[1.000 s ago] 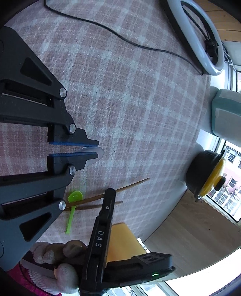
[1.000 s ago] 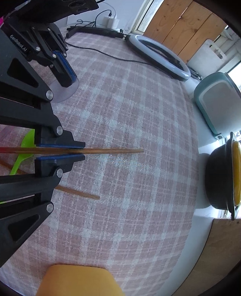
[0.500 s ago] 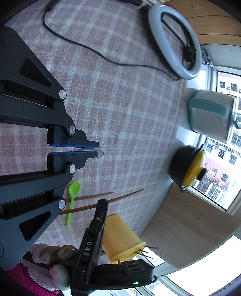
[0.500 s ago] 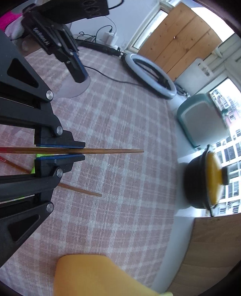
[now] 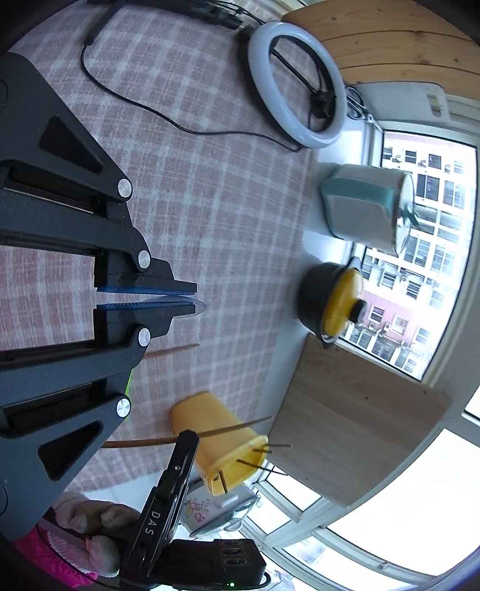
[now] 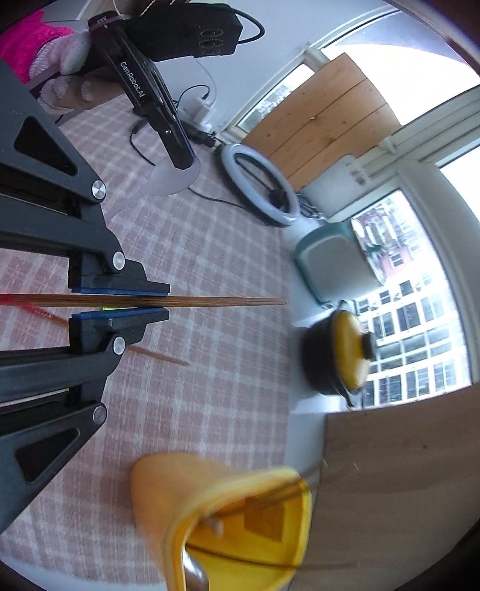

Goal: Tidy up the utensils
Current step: 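Lift the clear spoon and chopstick and carry both toward the yellow container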

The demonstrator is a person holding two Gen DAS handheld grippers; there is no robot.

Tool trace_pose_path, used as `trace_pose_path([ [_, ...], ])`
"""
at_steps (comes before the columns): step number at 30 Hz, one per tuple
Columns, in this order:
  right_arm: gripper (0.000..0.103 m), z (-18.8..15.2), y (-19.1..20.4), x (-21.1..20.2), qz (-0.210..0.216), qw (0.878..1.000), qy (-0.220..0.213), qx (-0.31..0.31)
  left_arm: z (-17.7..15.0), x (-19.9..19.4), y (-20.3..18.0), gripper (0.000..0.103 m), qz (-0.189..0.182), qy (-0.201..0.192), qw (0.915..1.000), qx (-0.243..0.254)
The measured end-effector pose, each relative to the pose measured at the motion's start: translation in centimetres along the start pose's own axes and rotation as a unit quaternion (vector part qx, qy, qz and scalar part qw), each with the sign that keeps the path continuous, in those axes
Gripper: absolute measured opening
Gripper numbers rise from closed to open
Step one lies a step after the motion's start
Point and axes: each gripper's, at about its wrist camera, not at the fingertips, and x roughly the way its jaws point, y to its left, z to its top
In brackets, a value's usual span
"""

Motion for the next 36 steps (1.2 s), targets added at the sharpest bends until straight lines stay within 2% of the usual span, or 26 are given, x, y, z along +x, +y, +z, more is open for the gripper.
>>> trace_pose_path([
  [10, 0.004, -0.3, -3.1, -6.5, -0.012, 0.998, -0.060, 0.023, 1.0, -1.3, -3.9, 0.000, -0.029, -0.024, 0.9992, 0.017],
  [24, 0.004, 0.4, -8.7, -12.8, -0.042, 0.992, -0.112, 0.042, 3.4, -1.2, -10.4, 0.000, -0.063, -0.060, 0.9956, 0.036],
  [36, 0.004, 2.2, -12.6, -16.0, -0.051, 0.986, -0.152, 0.050, 6.9, -0.7, -14.0, 0.000, -0.060, -0.105, 0.9915, 0.047],
])
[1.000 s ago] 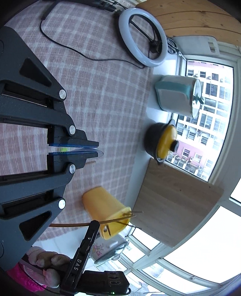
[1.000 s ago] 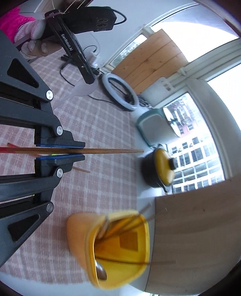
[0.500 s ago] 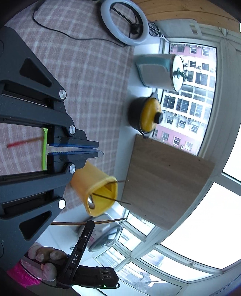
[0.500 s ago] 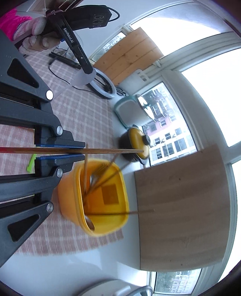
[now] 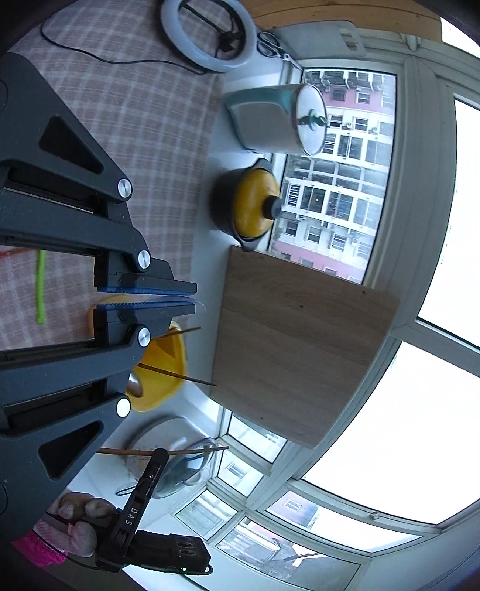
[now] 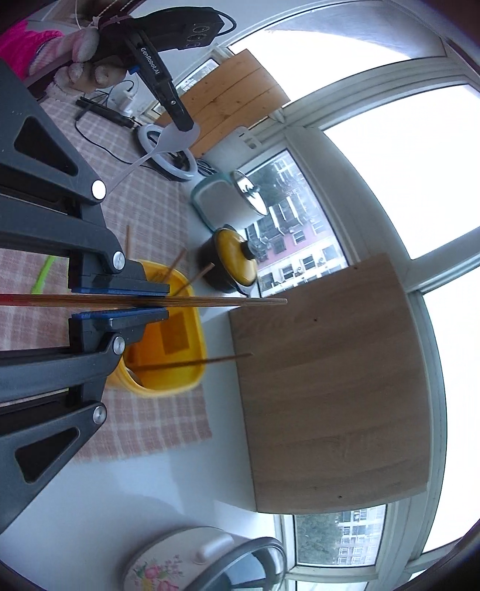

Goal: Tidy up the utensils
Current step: 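Lift the clear spoon and chopstick and carry both toward the yellow container, then lower the clear spoon and chopstick into the yellow container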

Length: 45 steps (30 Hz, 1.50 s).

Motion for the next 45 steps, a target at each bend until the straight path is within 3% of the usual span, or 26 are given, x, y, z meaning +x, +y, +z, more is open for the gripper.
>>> trace_pose_path([
  [11, 0.004, 3.6, -1.1, 0.9, 0.008, 0.999, -0.030, -0.010, 2.7, 2.8, -2.2, 0.000, 0.011, -0.021, 0.9995, 0.019],
  [20, 0.004, 5.6, -1.4, 3.9, 0.014, 0.999, -0.041, 0.001, 3.3, 7.1, -3.7, 0.000, 0.021, 0.000, 0.9992, 0.033],
  [38, 0.004, 5.9, -2.7, 9.1, -0.006, 0.998, -0.055, -0.009, 1.1, 10.8, -5.4, 0.000, 0.028, 0.044, 0.9966, 0.063],
  [45, 0.004, 4.8, -2.9, 10.3, 0.004, 0.999, -0.039, -0.018, 0.8, 11.3, -5.5, 0.000, 0.023, 0.053, 0.9963, 0.064],
])
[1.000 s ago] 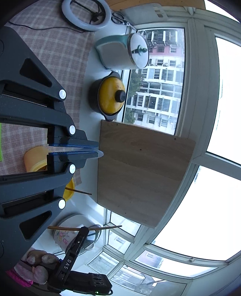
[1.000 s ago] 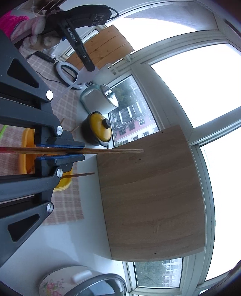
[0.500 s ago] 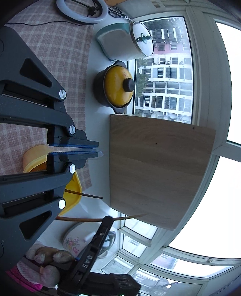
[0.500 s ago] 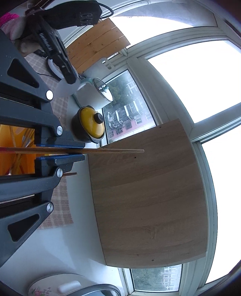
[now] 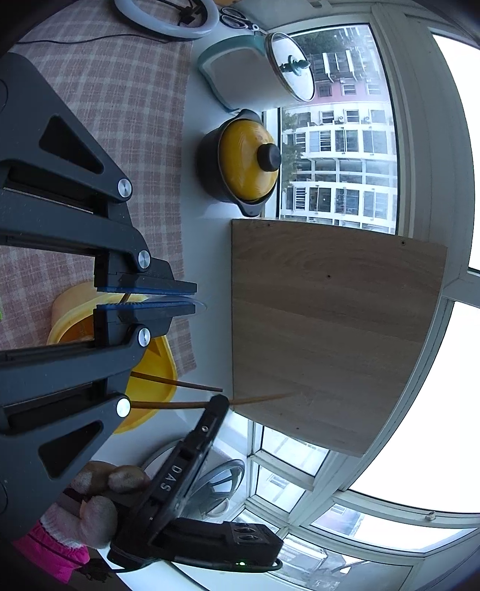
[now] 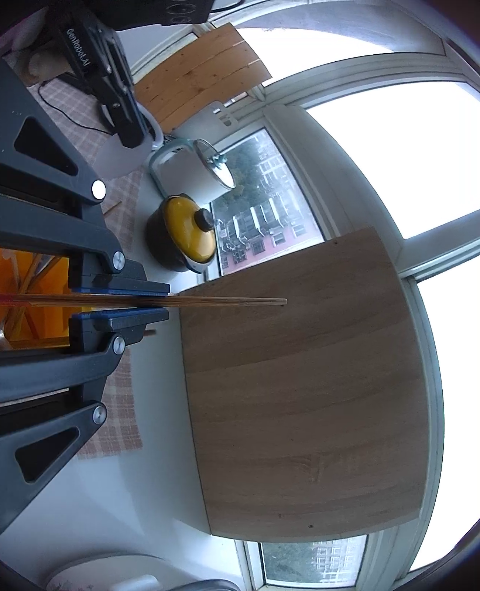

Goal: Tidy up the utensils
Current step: 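Lower the clear spoon and chopstick into the yellow container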

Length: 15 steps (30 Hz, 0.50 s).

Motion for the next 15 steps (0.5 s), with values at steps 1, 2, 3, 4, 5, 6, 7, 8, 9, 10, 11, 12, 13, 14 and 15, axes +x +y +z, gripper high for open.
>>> trace_pose_path([
  [1, 0.004, -0.2, 0.0, 0.0, 0.004, 1.000, 0.003, 0.000, 0.0, 0.1, 0.0, 0.000, -0.002, 0.002, 1.0000, 0.000],
  [2, 0.004, -0.4, 0.0, -0.1, 0.005, 1.000, 0.005, 0.000, -0.1, 0.1, -0.1, 0.000, -0.004, 0.004, 1.0000, 0.000],
  [3, 0.004, -0.6, -0.1, -0.1, 0.007, 1.000, 0.008, -0.001, -0.2, 0.1, -0.1, 0.000, -0.007, 0.006, 1.0000, 0.000],
  [4, 0.004, -0.7, -0.1, -0.2, 0.009, 1.000, 0.011, -0.002, -0.2, 0.1, -0.1, 0.000, -0.009, 0.007, 0.9999, -0.001],
  [5, 0.004, -0.9, -0.1, -0.3, 0.011, 1.000, 0.013, -0.003, -0.3, 0.1, -0.2, 0.000, -0.013, 0.008, 0.9999, -0.001],
  [6, 0.004, -1.0, -0.1, -0.4, 0.011, 1.000, 0.015, -0.004, -0.4, 0.1, -0.3, 0.000, -0.016, 0.010, 0.9998, -0.002],
  [7, 0.004, -1.1, -0.1, -0.6, 0.011, 1.000, 0.018, -0.004, -0.4, 0.1, -0.3, 0.000, -0.019, 0.011, 0.9998, -0.002],
  [8, 0.004, -1.3, -0.2, -0.7, 0.012, 1.000, 0.020, -0.005, -0.5, 0.1, -0.5, 0.000, -0.022, 0.012, 0.9997, -0.001],
  [9, 0.004, -1.5, -0.2, -0.9, 0.012, 1.000, 0.023, -0.004, -0.6, 0.0, -0.6, 0.000, -0.024, 0.013, 0.9996, 0.000],
  [10, 0.004, -1.7, -0.3, -1.0, 0.012, 1.000, 0.026, -0.003, -0.7, 0.0, -0.7, 0.000, -0.026, 0.014, 0.9996, 0.001],
  [11, 0.004, -1.8, -0.5, -1.2, 0.012, 1.000, 0.029, -0.001, -0.8, 0.0, -0.8, 0.000, -0.029, 0.016, 0.9995, 0.002],
  [12, 0.004, -2.0, -0.6, -1.4, 0.013, 0.999, 0.033, 0.002, -0.9, 0.0, -0.8, 0.001, -0.031, 0.018, 0.9994, 0.002],
  [13, 0.004, -2.2, -0.8, -1.5, 0.014, 0.999, 0.037, 0.006, -1.0, -0.1, -0.8, 0.001, -0.033, 0.019, 0.9993, 0.003],
  [14, 0.004, -2.4, -0.9, -1.7, 0.016, 0.999, 0.040, 0.010, -1.1, -0.1, -0.9, 0.001, -0.035, 0.022, 0.9991, 0.002],
  [15, 0.004, -2.6, -1.1, -1.8, 0.017, 0.999, 0.042, 0.013, -1.1, -0.2, -0.9, 0.001, -0.038, 0.024, 0.9990, 0.002],
])
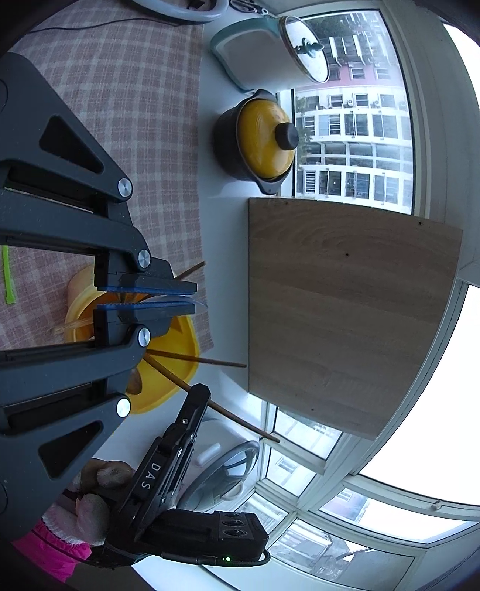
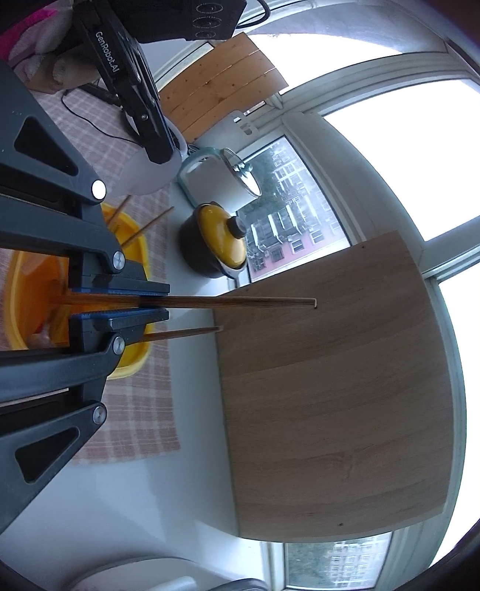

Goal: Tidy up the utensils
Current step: 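Lower the clear spoon and chopstick into the yellow container, then open both grippers and withdraw them from the container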

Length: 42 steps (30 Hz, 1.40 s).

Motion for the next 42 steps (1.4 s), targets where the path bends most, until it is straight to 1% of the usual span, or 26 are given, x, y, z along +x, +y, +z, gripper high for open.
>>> trace_pose_path([
  [7, 0.005, -0.6, 0.0, -0.6, -0.008, 1.000, 0.006, 0.001, -0.3, -0.1, -0.4, 0.001, -0.013, 0.012, 0.9998, 0.004],
  [12, 0.009, -0.8, 0.2, -1.0, -0.016, 1.000, 0.006, -0.001, -0.4, -0.5, -0.2, 0.001, -0.014, 0.014, 0.9998, 0.007],
  [14, 0.019, -0.9, 0.4, -1.1, -0.018, 1.000, 0.008, -0.002, -0.5, -0.5, 0.0, 0.002, -0.015, 0.016, 0.9997, 0.005],
  [15, 0.022, -1.0, 0.5, -1.2, -0.021, 1.000, 0.007, -0.003, -0.5, -0.6, 0.2, 0.004, -0.017, 0.016, 0.9997, 0.003],
  [17, 0.029, -1.1, 0.7, -1.4, -0.028, 1.000, 0.007, -0.005, -0.6, -0.9, 0.3, 0.004, -0.018, 0.015, 0.9997, 0.002],
  [19, 0.032, -1.3, 0.9, -1.6, -0.033, 0.999, 0.007, -0.006, -0.6, -1.1, 0.5, 0.011, -0.019, 0.016, 0.9997, 0.003],
  [20, 0.034, -1.4, 1.0, -1.7, -0.034, 0.999, 0.008, -0.006, -0.6, -1.2, 0.6, 0.020, -0.021, 0.015, 0.9997, 0.002],
  [21, 0.036, -1.5, 1.1, -1.7, -0.036, 0.999, 0.008, -0.006, -0.6, -1.5, 0.7, 0.027, -0.024, 0.012, 0.9996, 0.003],
  [22, 0.042, -1.6, 1.2, -1.8, -0.038, 0.999, 0.007, -0.006, -0.7, -1.7, 0.8, 0.028, -0.023, 0.011, 0.9997, 0.004],
  [23, 0.048, -1.7, 1.3, -2.0, -0.041, 0.999, 0.006, -0.007, -0.7, -1.9, 0.9, 0.028, -0.022, 0.009, 0.9997, 0.006],
  [27, 0.054, -2.0, 2.0, -2.5, -0.055, 0.998, 0.001, -0.014, -0.8, -2.5, 1.6, 0.028, -0.021, 0.006, 0.9997, 0.007],
  [29, 0.063, -2.1, 2.3, -2.8, -0.059, 0.998, -0.001, -0.015, -0.9, -2.8, 2.0, 0.028, -0.023, 0.006, 0.9997, 0.004],
  [35, 0.084, -2.8, 3.6, -3.7, -0.070, 0.997, -0.009, -0.031, -1.2, -4.1, 3.4, 0.028, -0.023, -0.001, 0.9997, 0.002],
  [39, 0.092, -3.5, 4.6, -4.4, -0.074, 0.996, -0.014, -0.047, -1.5, -5.3, 4.7, 0.028, -0.015, -0.009, 0.9998, 0.005],
  [41, 0.098, -3.8, 5.1, -4.8, -0.067, 0.996, -0.017, -0.054, -1.7, -5.9, 5.4, 0.028, -0.010, -0.009, 0.9999, 0.009],
  [42, 0.099, -4.0, 5.3, -5.1, -0.064, 0.996, -0.021, -0.057, -1.9, -6.2, 5.9, 0.028, -0.008, -0.008, 0.9999, 0.009],
])
